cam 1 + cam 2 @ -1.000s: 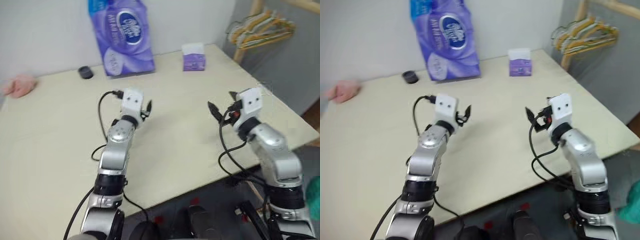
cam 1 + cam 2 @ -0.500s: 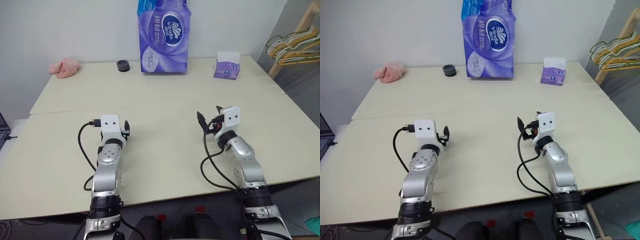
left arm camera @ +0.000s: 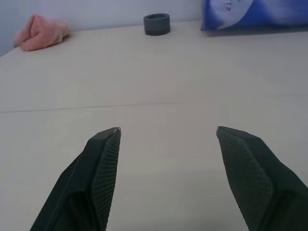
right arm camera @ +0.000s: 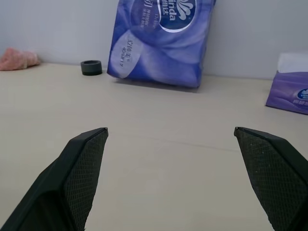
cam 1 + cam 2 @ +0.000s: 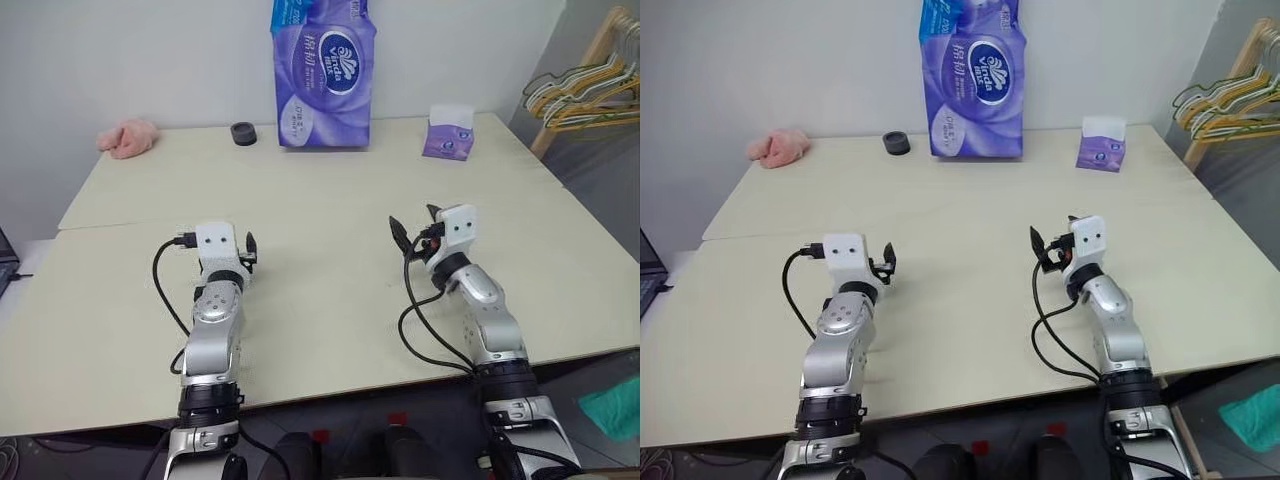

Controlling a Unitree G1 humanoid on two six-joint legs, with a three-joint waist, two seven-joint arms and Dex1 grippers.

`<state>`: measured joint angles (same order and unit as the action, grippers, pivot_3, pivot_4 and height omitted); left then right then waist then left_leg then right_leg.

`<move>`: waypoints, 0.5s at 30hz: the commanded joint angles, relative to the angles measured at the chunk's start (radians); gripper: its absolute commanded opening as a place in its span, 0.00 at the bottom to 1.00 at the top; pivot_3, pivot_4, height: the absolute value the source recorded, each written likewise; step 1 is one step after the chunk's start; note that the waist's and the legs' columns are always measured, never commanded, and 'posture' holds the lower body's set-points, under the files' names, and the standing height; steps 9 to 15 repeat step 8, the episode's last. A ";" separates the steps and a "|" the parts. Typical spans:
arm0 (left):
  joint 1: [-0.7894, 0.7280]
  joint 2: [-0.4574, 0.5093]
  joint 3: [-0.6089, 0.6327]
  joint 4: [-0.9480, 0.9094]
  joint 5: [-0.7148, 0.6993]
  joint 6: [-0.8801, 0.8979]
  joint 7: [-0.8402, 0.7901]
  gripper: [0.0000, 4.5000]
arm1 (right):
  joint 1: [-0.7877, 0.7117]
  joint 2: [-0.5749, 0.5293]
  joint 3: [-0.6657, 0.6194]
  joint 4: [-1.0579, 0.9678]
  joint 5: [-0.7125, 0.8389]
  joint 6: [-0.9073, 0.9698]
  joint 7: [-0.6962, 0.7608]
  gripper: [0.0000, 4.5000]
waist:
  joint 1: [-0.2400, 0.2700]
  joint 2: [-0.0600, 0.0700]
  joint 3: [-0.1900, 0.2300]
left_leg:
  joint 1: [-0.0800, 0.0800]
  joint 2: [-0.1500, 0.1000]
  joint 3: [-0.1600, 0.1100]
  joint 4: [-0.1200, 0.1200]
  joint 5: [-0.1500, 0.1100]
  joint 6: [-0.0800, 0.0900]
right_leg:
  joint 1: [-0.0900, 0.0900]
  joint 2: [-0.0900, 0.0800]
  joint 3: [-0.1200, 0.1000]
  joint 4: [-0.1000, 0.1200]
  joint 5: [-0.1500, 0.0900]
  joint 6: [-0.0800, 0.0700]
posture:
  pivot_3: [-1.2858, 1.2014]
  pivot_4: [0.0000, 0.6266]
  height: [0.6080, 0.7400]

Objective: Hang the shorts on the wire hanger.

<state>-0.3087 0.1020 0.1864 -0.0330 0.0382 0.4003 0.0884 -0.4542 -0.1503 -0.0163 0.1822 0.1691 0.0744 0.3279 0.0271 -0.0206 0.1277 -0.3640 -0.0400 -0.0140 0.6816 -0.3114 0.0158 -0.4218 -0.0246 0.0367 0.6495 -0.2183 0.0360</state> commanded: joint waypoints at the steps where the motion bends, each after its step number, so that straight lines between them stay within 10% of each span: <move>1: 0.023 -0.009 0.008 -0.069 0.001 -0.009 0.029 0.75 | -0.039 0.018 0.020 0.003 0.021 -0.013 0.047 1.00 | 0.006 0.000 0.000 | 0.000 0.000 0.000 0.000 0.000 0.000 | 0.000 0.000 0.000 0.000 0.000 0.000 | 0.61 0.17 1.00; 15: 0.120 -0.030 0.009 -0.190 -0.003 0.013 0.045 0.75 | -0.094 0.078 0.082 0.081 0.010 -0.039 0.109 1.00 | 0.032 0.000 0.000 | 0.000 0.001 -0.002 -0.001 0.000 -0.001 | 0.000 0.001 -0.002 0.000 0.000 -0.001 | 0.64 0.20 1.00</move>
